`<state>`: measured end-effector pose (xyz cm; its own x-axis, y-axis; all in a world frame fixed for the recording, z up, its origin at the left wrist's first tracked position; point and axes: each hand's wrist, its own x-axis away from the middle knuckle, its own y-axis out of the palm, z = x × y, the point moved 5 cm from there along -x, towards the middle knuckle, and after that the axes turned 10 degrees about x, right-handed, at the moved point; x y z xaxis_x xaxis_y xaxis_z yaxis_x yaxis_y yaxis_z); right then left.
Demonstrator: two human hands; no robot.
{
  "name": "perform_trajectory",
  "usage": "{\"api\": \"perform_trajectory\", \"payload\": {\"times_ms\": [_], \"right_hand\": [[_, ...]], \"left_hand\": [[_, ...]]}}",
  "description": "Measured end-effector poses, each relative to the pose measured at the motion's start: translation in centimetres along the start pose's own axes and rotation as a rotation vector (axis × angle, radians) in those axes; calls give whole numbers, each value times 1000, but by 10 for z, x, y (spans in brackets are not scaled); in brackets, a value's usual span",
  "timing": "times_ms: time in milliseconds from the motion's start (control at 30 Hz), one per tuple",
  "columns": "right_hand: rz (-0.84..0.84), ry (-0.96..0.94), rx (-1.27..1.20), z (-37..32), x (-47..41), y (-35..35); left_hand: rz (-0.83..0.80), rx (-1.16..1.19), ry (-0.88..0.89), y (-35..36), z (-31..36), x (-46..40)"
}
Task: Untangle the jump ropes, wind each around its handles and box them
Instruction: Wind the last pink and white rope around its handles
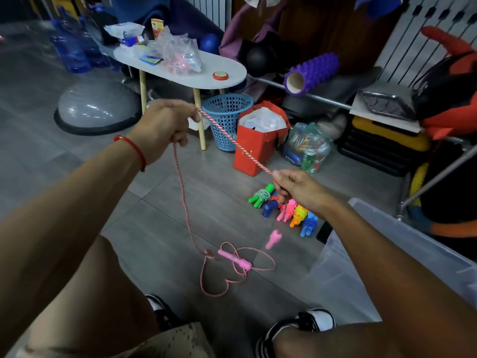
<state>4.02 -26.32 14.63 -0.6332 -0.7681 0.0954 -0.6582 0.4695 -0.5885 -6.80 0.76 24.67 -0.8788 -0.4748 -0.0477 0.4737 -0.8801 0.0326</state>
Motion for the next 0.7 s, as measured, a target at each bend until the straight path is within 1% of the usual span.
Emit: {"api": "perform_trajectory", "payload": {"times_ms": [33, 67, 167, 200, 233, 267, 300, 333, 400, 433, 467, 533, 600, 633, 667, 700], "right_hand": [[19, -5, 31, 0, 0, -1], [37, -22, 78, -2, -2, -2], [42, -130, 231, -19, -8, -4], [39, -161, 264, -25, -12, -1], [33, -175, 284, -30, -15, 2], [20, -175, 302, -32, -18, 7], [1, -166, 322, -34, -21, 13], [-15, -151, 349, -34, -23, 19], [-24, -124, 424, -30, -25, 27], [-15, -101, 471, -23, -25, 29], [-13, -64, 510, -15, -24, 29], [-92, 14, 512, 15, -18, 31], [-244, 85, 445, 54, -7, 39], [-288, 126, 405, 72, 0, 44], [-287, 162, 360, 88, 6, 48], [-251, 197, 311, 102, 9, 52]], "left_hand": [[33, -138, -33, -5, -6, 0], [30, -329, -74, -9, -15, 1], [-125, -909, -203, -8, -49, 10], [-171, -1060, -241, -5, -63, 15], [-209, -1162, -235, 2, -75, 19], [-258, -1196, -181, 14, -86, 23], [-334, -1151, -104, 32, -92, 30], [-430, -1034, -52, 51, -97, 37], [-602, -771, -33, 85, -103, 49], [-646, -744, 7, 95, -104, 51], [-678, -802, 52, 99, -105, 50], [-688, -995, 92, 89, -109, 40], [-601, -1133, 118, 61, -112, 22], [-553, -1194, 111, 46, -112, 14], [-512, -1239, 78, 29, -113, 6], [-483, -1261, 45, 15, -113, 1]]}}
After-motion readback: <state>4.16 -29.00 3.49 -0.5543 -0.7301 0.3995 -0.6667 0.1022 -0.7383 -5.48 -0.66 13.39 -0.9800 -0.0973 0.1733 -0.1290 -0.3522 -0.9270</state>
